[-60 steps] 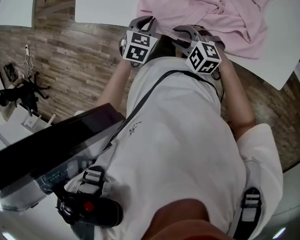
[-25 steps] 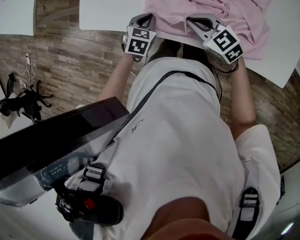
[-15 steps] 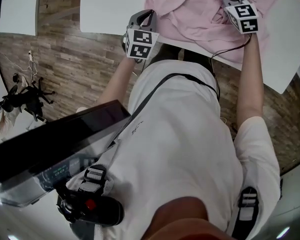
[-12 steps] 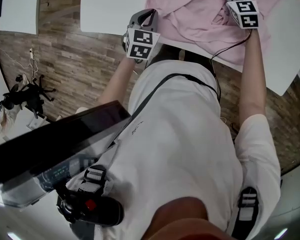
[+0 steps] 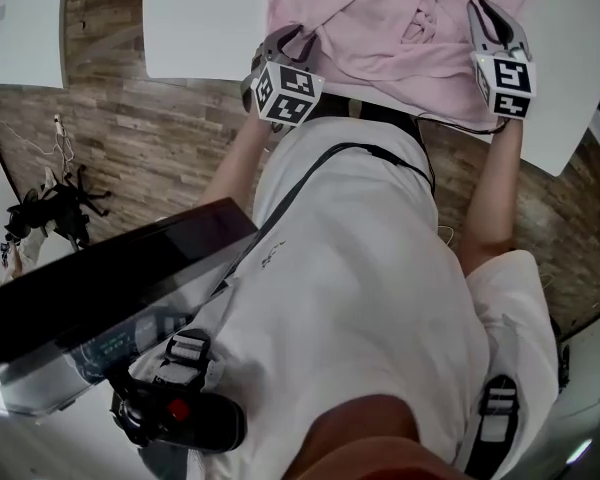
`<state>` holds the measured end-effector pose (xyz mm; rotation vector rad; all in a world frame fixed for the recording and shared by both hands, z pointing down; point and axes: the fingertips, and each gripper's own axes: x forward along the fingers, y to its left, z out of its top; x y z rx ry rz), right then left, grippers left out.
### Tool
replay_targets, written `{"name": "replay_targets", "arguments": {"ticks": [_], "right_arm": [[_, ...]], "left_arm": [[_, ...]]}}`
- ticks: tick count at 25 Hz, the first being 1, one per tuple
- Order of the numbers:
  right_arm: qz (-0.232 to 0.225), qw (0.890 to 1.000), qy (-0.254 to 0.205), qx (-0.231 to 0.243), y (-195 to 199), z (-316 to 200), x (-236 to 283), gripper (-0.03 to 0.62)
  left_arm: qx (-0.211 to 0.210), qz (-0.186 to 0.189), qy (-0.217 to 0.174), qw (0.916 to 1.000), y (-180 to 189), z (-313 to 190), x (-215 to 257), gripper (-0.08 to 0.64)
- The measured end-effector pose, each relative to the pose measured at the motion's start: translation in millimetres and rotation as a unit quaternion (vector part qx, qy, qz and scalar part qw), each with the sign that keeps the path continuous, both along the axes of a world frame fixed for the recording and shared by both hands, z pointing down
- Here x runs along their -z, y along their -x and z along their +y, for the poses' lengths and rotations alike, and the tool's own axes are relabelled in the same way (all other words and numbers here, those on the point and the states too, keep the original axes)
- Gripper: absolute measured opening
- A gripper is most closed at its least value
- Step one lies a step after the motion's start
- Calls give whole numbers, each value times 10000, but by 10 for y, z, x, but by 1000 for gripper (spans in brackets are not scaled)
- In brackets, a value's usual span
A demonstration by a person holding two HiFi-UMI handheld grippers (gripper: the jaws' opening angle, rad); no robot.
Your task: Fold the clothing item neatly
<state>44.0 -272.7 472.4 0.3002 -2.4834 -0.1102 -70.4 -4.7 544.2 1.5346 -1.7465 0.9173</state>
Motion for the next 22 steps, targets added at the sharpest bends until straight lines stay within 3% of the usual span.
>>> {"name": "replay_targets", "arguments": {"ticks": [7,10,12,15,19,21,22], "right_arm": [[469,9893,-267,-1354,-1450,2,-85,51],[560,9826,-2,-1771,-1808,100,-267,52],[597,9827,130,-1746,-1817,154,-363,102],[664,9860,327,-1491,-1657,277,-501,127],[918,9864,480,-1279,-1531,368,-642,127],[1326,9831,307,-1226,-1524,372,-743,126],[1446,9816,150,-1242,-1514,341,-754,96]], "left_arm": [[393,-289,-247,9985,216,42,-98,112],[406,-418,-464,9972,262,22,-40,25],[567,-368,-601,9959,318,-8,29,18],[909,-195,-887,9917,496,-172,240,17],[1240,-117,-1340,9831,800,-526,575,16],[1261,-253,-1470,9807,944,-640,681,16],[1292,-325,-1513,9795,1011,-669,711,17]]}}
